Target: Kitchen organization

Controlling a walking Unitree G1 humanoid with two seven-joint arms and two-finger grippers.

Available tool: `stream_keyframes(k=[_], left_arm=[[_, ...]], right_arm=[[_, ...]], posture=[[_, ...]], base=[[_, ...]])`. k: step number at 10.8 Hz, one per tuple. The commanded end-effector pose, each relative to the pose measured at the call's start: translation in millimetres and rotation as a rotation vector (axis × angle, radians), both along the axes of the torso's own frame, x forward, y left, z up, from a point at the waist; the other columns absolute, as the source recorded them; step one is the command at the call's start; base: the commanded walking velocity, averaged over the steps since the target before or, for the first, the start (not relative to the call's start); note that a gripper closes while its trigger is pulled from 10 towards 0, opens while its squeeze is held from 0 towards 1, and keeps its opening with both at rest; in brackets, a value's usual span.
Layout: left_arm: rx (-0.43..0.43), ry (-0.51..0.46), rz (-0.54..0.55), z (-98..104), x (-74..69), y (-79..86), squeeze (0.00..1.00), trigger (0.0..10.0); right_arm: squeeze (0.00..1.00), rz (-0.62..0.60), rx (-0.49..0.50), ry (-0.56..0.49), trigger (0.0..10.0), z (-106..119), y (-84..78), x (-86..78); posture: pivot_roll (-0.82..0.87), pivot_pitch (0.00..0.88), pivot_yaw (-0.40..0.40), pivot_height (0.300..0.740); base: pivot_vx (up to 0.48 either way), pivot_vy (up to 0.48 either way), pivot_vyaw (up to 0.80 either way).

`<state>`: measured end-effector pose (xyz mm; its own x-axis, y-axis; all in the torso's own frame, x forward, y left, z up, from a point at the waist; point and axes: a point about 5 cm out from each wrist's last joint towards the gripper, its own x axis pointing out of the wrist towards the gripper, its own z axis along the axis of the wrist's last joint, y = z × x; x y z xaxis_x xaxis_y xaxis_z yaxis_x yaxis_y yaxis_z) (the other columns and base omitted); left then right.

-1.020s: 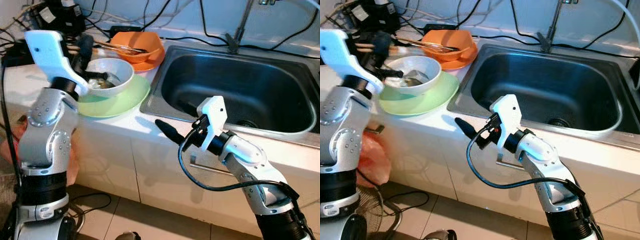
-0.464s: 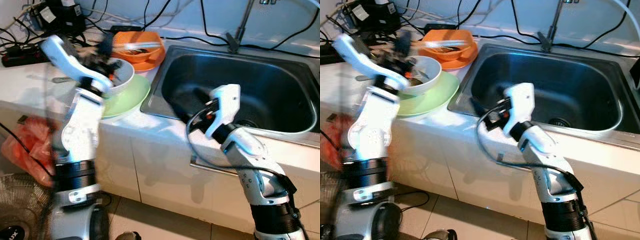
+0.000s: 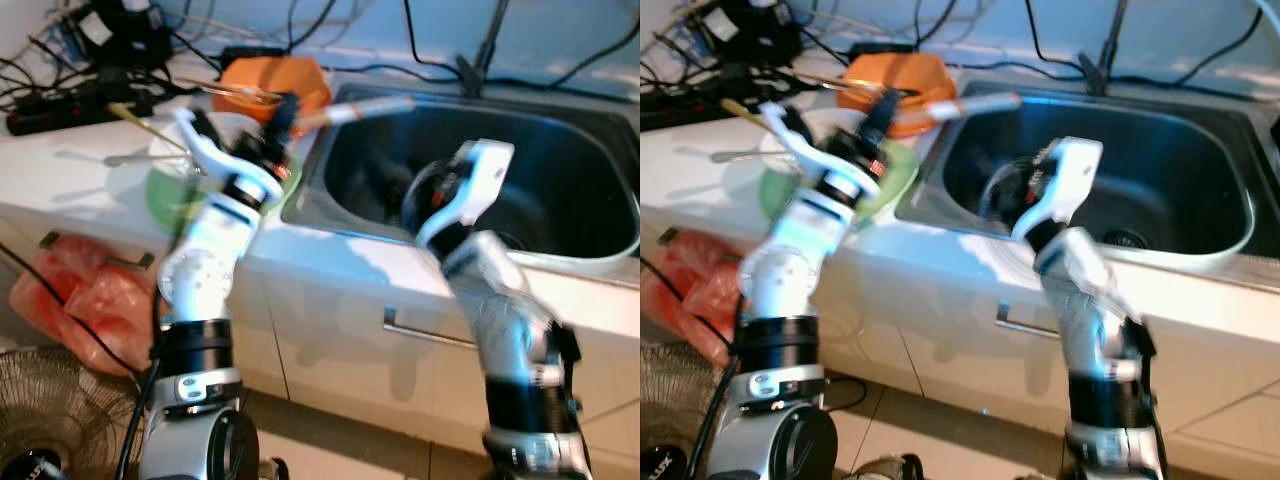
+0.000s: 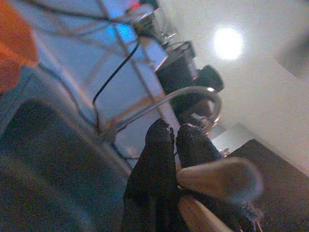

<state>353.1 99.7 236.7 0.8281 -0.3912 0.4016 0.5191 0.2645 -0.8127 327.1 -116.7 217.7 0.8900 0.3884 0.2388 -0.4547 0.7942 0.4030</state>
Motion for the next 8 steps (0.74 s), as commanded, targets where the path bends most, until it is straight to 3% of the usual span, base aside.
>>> stream_keyframes(k=[1, 7, 8], left_arm=[[-0.04, 0.017, -0.046, -4.5, -0.4, -7.7, 0.0, 0.0], [-0.079, 0.076, -0.147, -20.1, -5.7, -21.5, 0.0, 0.0], [-0.076, 0.079, -0.15, -21.1, -6.0, -22.9, 0.0, 0.0]], right_arm=[[0.0, -0.002, 0.085, 0.044, 10.0, 1.0, -1.6, 4.5], [0.0, 0.072, 0.35, 0.112, 10.0, 11.8, 20.3, 18.7], [0.0, 0.082, 0.365, 0.107, 0.0, 13.9, 22.9, 19.4]], posture=[[0.0, 0.121, 0.077, 0.74], [0.01, 0.147, 0.087, 0.74], [0.01, 0.148, 0.087, 0.74]], base=[[0.0, 0.0, 0.0], [0.0, 0.0, 0.0], [0.0, 0.0, 0.0]])
